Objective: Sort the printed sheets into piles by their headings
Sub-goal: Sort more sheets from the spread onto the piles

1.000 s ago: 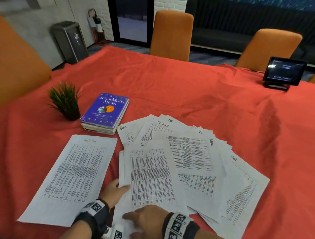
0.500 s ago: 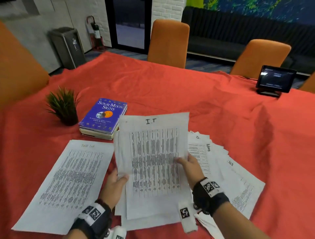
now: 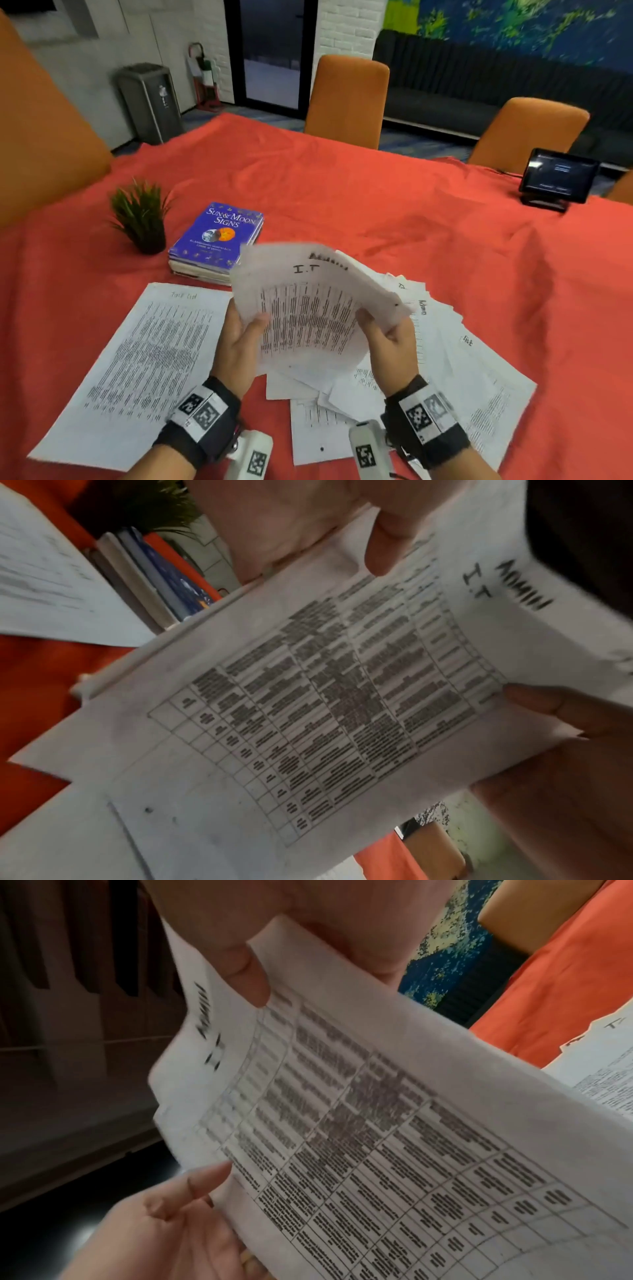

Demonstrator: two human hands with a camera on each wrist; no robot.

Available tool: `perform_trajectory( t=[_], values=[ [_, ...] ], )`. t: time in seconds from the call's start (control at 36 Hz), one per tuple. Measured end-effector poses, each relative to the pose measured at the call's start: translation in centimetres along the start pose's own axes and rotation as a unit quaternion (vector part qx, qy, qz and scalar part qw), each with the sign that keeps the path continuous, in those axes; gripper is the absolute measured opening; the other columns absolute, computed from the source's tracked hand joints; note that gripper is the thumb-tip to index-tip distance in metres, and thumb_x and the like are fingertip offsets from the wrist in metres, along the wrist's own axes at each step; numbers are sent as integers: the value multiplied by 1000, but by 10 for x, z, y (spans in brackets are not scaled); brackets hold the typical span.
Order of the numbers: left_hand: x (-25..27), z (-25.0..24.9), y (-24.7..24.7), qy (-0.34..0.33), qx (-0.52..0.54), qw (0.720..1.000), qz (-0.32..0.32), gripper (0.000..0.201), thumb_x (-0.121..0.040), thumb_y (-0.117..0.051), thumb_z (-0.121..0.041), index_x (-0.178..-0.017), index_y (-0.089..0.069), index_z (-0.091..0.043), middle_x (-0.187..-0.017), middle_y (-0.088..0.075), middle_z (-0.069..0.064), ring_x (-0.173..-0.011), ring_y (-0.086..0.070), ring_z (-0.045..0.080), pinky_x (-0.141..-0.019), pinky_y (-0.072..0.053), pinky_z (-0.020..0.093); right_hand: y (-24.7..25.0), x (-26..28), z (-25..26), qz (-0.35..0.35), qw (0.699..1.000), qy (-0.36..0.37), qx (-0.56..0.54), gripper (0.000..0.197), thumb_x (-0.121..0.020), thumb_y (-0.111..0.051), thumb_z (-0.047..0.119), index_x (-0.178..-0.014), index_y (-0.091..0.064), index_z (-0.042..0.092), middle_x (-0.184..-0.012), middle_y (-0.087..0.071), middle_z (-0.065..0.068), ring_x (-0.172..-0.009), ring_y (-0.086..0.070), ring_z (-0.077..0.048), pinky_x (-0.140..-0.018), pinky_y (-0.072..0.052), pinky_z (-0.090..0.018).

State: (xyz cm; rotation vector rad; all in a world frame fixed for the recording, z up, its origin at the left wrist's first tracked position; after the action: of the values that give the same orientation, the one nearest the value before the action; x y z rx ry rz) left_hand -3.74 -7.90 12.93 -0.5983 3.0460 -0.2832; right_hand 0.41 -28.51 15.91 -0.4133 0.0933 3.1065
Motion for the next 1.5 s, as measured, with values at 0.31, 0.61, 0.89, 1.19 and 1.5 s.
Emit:
perform_trajectory(
  t=[0.31, 0.61, 0.89, 1.19, 1.5],
  values=[
    [0, 4, -11, 21, -11, 999, -38, 42, -90, -51, -3, -130, -51, -16, -111, -66, -11, -96, -63, -8, -95, -46, 23, -6, -6, -1, -34, 996, -61, -47, 23, -77, -61, 23, -98, -65, 13, -89, -68, -6, -86, -64, -23, -79, -53, -48],
    [0, 28, -3, 49, -45, 997, -24, 44, -79, -48, -22, -122, -53, -31, -116, -65, -11, -107, -61, 2, -89, -45, 18, 0, 0, -21, -39, 993, -106, -36, 17, -73, -53, 13, -86, -64, 13, -77, -70, 5, -76, -65, -9, -69, -55, -29],
    [-1, 28, 9, 40, -109, 993, -34, 25, -98, -46, -13, -120, -52, -21, -115, -61, -2, -107, -56, 9, -97, -40, 23, -11, 1, -32, -38, 991, -126, 0, 28, -90, -52, -6, -99, -66, 16, -94, -73, 3, -93, -67, -14, -79, -55, -29],
    [-30, 23, 133, 136, -253, 955, -69, 19, -96, -49, -15, -102, -57, -31, -79, -62, -6, -71, -55, 19, -66, -43, 30, -116, 22, -71, 130, 948, -262, 125, 27, -89, -53, 18, -115, -57, 20, -110, -68, 4, -100, -66, -15, -91, -55, -43],
    [-12, 47, 246, 235, -374, 895, -69, 25, -91, -47, 4, -105, -63, -7, -81, -67, 6, -64, -60, 24, -54, -48, 25, -216, 59, -99, 328, 852, -312, 263, 21, -85, -63, 34, -97, -63, 17, -89, -66, 4, -83, -60, -14, -75, -54, -25]
  ],
)
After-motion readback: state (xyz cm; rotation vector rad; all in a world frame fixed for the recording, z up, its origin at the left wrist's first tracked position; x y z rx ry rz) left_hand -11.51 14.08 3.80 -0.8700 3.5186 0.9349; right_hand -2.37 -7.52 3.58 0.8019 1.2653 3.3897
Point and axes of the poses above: each hand's wrist, its own x-axis away from the middle knuckle, its own y-axis out of the back of the hand, z = x × y, the point moved 1 cm from there along -x, towards the middle knuckle
